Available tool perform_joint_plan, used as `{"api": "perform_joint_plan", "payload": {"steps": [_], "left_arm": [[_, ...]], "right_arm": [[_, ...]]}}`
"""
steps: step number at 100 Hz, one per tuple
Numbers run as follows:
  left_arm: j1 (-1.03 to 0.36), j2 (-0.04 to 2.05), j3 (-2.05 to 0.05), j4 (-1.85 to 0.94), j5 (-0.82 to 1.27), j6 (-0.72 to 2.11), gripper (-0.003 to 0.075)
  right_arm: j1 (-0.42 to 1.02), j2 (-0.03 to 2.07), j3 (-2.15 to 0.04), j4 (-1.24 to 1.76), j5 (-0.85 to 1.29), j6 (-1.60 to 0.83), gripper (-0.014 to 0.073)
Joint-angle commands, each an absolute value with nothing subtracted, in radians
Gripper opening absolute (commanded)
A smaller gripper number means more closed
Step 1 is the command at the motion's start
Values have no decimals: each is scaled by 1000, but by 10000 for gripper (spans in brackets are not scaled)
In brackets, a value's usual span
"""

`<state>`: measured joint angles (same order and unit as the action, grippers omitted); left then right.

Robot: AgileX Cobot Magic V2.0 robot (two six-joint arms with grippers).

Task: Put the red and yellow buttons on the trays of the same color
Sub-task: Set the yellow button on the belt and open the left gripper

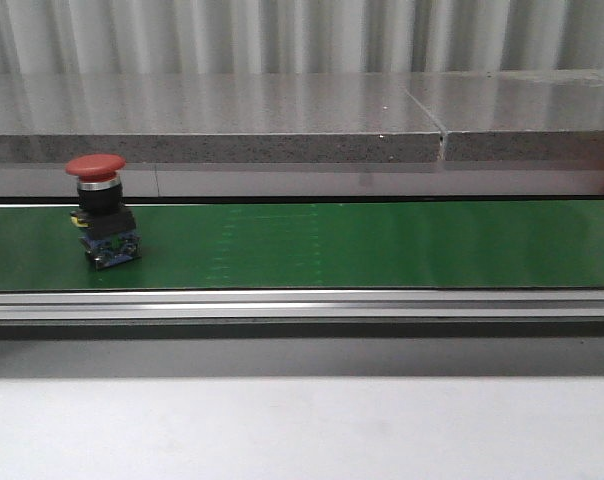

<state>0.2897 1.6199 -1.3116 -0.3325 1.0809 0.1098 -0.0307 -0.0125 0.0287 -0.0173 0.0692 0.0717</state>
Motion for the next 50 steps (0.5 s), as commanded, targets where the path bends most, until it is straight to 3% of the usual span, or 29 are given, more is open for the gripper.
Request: {"api": "perform_joint_plan", "payload": {"steps": [1,12,19,29,41,50], "left_arm": [[284,1542,-1343,-323,1044,122,501],[282,1496,-1343,-280,1014,153,489],[279,1464,-1343,-272,999,192,440],[257,1411,-1326,-272,953,209,287],[190,1347,-1281,-270,903,257,3],[121,1307,-1231,-268,859,262,-21]], "right_arm": [[-32,-21,12,-24,-15,73,-105],[-32,-21,12,-24,-15,73,-105],[-32,-21,12,-24,-15,73,-105],[-32,-21,12,-24,-15,73,-105],[-32,-21,12,-24,-15,73,-105],[-32,-21,12,-24,-15,73,-105]]}}
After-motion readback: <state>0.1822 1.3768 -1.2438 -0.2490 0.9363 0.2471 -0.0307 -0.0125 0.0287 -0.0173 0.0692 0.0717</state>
